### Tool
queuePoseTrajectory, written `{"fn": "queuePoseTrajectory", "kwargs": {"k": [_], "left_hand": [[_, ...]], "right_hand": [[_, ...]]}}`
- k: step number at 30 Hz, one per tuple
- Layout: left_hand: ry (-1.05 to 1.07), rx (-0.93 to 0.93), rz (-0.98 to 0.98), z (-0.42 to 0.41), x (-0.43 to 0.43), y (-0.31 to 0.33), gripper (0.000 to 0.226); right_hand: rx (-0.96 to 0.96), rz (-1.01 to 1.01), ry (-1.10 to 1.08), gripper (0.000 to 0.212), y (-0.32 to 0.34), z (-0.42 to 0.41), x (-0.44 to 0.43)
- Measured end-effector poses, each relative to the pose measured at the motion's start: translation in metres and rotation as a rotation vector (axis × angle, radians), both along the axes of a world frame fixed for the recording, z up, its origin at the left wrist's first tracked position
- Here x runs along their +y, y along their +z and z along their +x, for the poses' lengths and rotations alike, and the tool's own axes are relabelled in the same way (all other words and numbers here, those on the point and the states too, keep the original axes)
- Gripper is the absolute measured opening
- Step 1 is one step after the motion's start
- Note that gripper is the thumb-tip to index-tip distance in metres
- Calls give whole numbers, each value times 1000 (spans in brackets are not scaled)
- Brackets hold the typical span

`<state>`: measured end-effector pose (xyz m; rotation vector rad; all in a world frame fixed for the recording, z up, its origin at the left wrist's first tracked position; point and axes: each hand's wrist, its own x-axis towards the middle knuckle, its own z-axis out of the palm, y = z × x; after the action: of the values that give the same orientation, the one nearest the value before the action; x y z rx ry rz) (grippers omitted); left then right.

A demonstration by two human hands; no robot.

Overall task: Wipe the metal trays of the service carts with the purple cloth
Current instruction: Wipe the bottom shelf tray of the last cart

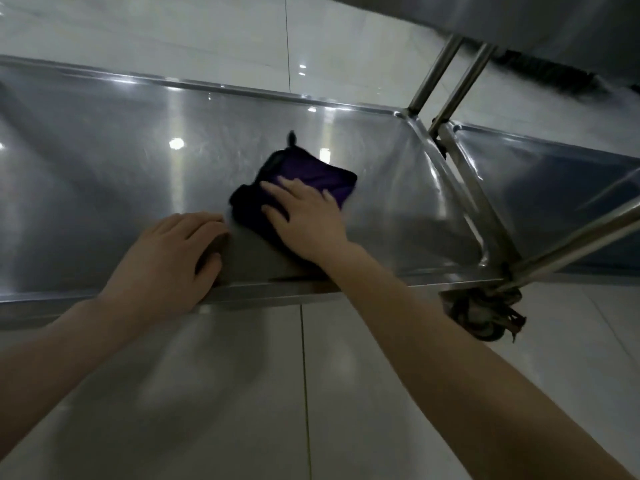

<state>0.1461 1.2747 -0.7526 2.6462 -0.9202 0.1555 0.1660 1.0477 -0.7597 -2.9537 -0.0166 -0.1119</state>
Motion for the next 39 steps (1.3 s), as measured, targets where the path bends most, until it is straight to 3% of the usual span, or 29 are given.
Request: {"fn": "queuePoseTrajectory", "kwargs": {"k": [2,4,6,9,12,15,20,24,26,29,31,33,39], "left_hand": [[20,-3,-19,2,4,1,53],[58,-8,-29,2,8,-1,49],[70,-24,-31,2,9,-4,45],[69,-53,-30,3,4,-8,39],[100,-95,-17,2,0,-10,34],[79,-134,-6,3,-2,-11,33],[78,-84,-76,5,3,-13,41],[-50,41,-96,18,24,-10,36],[-139,34,3,23,47,-9,38],[-137,10,71,18,68,-6,49],[-94,-26,71,11,68,-7,53],[-62,-47,65,8,62,-6,50],[20,-57,-64,6,65,-4,46]], "right_hand": [[25,25,141,48,1,-4,11],[-16,45,106,46,4,-15,-20],[-80,53,-108,44,6,-34,-78],[-6,83,-542,48,15,-81,-166],[72,54,-719,51,20,-110,-176],[41,28,-638,50,16,-105,-116],[-6,42,-252,49,-3,-62,17],[-16,87,-114,47,4,-75,-1],[-35,71,-170,46,9,-96,-44],[-1,90,-506,46,20,-127,-108],[33,85,-666,47,24,-135,-115],[47,37,-666,48,25,-132,-85],[31,-7,-91,48,9,-76,98]]}}
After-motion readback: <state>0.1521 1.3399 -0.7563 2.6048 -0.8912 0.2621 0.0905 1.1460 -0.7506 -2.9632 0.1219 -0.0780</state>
